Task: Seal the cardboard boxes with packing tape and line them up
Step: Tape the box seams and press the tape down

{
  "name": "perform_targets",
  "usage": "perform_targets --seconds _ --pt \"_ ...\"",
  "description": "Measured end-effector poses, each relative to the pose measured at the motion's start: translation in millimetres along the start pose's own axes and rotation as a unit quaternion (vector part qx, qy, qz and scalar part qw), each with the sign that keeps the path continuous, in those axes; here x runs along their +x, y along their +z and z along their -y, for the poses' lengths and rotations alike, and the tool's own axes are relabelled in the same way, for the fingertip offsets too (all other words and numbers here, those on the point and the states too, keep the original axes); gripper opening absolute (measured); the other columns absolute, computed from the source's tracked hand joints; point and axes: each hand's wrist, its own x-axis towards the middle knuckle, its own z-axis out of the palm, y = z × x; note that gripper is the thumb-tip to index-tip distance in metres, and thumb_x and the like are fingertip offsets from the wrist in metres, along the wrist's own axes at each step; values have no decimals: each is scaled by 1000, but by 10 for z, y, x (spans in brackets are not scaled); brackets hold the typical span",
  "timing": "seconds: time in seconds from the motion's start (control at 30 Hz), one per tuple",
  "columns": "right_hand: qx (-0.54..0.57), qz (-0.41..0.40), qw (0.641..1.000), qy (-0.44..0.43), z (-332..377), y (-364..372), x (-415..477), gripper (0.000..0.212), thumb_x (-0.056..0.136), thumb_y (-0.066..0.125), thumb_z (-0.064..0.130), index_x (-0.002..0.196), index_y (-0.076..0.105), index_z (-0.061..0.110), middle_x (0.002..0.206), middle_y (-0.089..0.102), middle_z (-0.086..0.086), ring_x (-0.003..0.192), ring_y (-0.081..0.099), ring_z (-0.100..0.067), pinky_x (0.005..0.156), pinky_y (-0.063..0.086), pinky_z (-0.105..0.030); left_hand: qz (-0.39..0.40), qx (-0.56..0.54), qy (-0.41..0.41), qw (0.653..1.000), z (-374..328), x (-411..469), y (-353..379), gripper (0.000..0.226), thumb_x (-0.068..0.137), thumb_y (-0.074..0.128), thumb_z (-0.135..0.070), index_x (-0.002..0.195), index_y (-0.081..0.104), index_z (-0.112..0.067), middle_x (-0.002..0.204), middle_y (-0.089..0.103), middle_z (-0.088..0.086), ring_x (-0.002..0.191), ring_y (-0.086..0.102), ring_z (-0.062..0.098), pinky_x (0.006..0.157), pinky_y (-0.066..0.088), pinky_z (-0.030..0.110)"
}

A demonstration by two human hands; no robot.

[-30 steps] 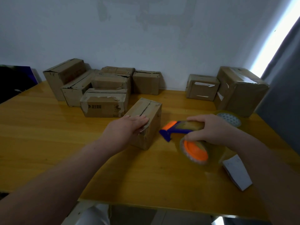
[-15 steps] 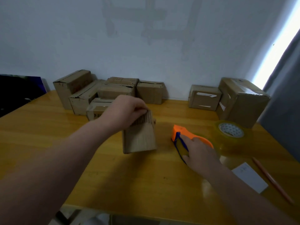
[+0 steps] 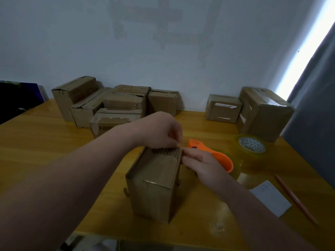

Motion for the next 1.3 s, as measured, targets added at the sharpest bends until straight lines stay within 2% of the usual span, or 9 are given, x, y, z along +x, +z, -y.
perform_targets --seconds 0.1,0.3,0.4,0.5,0.6,0.7,0.93,1.13,1.3 --pt "-17 -22 999 16 -54 46 -53 30 99 49 15 123 64 23 116 67 11 109 59 0 84 44 -11 -113 58 -34 991 -41 -73 40 19 85 67 -26 104 67 -26 94 61 -15 87 56 1 79 51 22" --pt "-27 -46 998 25 -167 135 -144 27 98 50 23 120 67 23 110 68 13 100 61 4 81 46 -15 -203 126 -117 964 -187 -487 144 26 89 59 -39 113 51 -33 102 47 -16 88 46 5 75 45 20" --pt "-1 -65 998 8 -170 149 -182 24 97 51 23 113 69 28 103 71 15 97 62 4 79 47 -14 -172 71 -88 979 -285 -765 185 21 91 46 -44 109 54 -36 99 47 -20 90 45 -2 79 41 15" --pt "33 -77 996 -20 -157 149 -205 26 96 52 23 115 69 24 105 71 14 100 63 2 82 49 -16 -112 -20 -36 993 -319 -936 321 42 89 34 -53 119 58 -37 116 56 -22 103 48 -6 91 43 16" --pt "51 -92 994 -31 -160 151 -193 30 95 52 22 122 65 18 113 70 12 106 61 2 92 49 -21 -142 -38 -19 989 -252 -1001 500 49 90 36 -54 124 61 -30 126 60 -14 113 51 -1 95 41 16" --pt "67 -89 993 -31 -198 183 -192 34 95 52 24 126 63 17 117 68 10 112 60 -2 98 49 -31 -195 -5 28 980 -185 -1006 646 42 94 40 -39 114 68 -16 112 69 -1 100 63 9 84 45 15" --pt "142 -73 986 -37 -172 201 -225 36 84 58 28 116 68 15 110 72 0 105 66 -12 89 53 -26 -233 -8 96 968 -27 -924 732 38 95 40 -29 111 69 -11 111 68 3 100 61 13 83 47 25" --pt "161 -93 982 41 -45 186 -118 16 83 67 14 99 70 15 85 75 4 78 70 -5 59 50 -15 -238 -9 108 965 6 -915 780 38 94 40 -28 110 70 -10 111 68 4 99 63 15 81 49 30" --pt "104 -138 984 36 13 229 -63 15 82 71 20 95 76 15 84 75 1 78 71 -10 67 54 -25 -243 -14 112 963 -2 -915 780 37 93 41 -26 109 70 -10 110 68 4 98 63 14 81 49 27"
